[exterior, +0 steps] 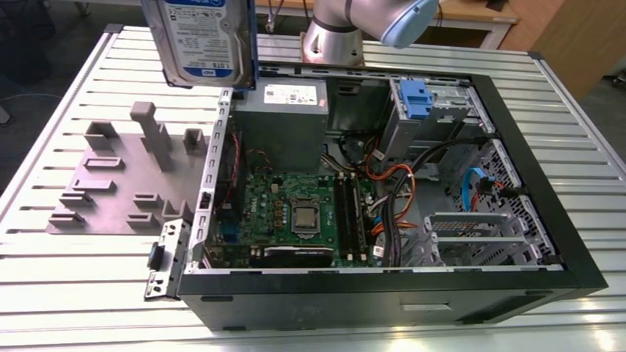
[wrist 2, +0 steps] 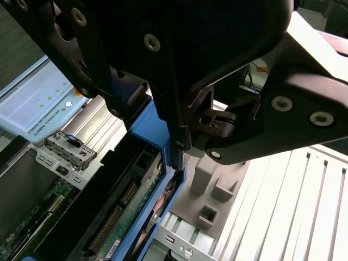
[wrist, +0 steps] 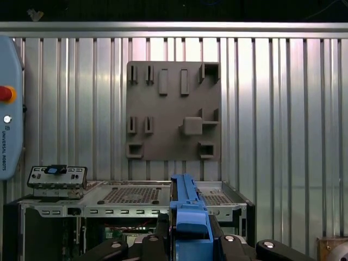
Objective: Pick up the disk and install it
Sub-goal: 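Pick up the disk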
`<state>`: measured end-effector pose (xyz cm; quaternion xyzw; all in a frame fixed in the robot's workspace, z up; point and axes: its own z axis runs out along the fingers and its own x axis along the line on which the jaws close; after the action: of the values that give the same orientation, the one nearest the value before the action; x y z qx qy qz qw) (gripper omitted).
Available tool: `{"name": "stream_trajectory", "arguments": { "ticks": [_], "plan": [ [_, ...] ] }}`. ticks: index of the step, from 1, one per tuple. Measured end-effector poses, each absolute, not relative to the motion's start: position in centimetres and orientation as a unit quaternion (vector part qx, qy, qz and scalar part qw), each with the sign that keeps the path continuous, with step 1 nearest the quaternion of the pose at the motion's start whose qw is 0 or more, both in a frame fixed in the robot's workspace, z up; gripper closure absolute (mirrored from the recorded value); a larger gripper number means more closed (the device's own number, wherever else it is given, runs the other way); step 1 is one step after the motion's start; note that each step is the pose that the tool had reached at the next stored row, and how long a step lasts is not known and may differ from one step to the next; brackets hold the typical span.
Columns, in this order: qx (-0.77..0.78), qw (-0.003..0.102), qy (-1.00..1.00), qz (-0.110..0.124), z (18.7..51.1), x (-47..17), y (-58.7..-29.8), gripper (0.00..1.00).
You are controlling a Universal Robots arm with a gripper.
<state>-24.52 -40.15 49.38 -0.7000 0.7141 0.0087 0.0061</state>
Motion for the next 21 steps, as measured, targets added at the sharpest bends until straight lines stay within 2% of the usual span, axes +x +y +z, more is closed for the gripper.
{"name": "stream_trajectory", "arguments": {
  "ticks": [21],
  "plan": [
    [-0.700, 0.006, 0.714, 0.009, 49.4, -23.5, -40.1, 0.64]
  ]
}}
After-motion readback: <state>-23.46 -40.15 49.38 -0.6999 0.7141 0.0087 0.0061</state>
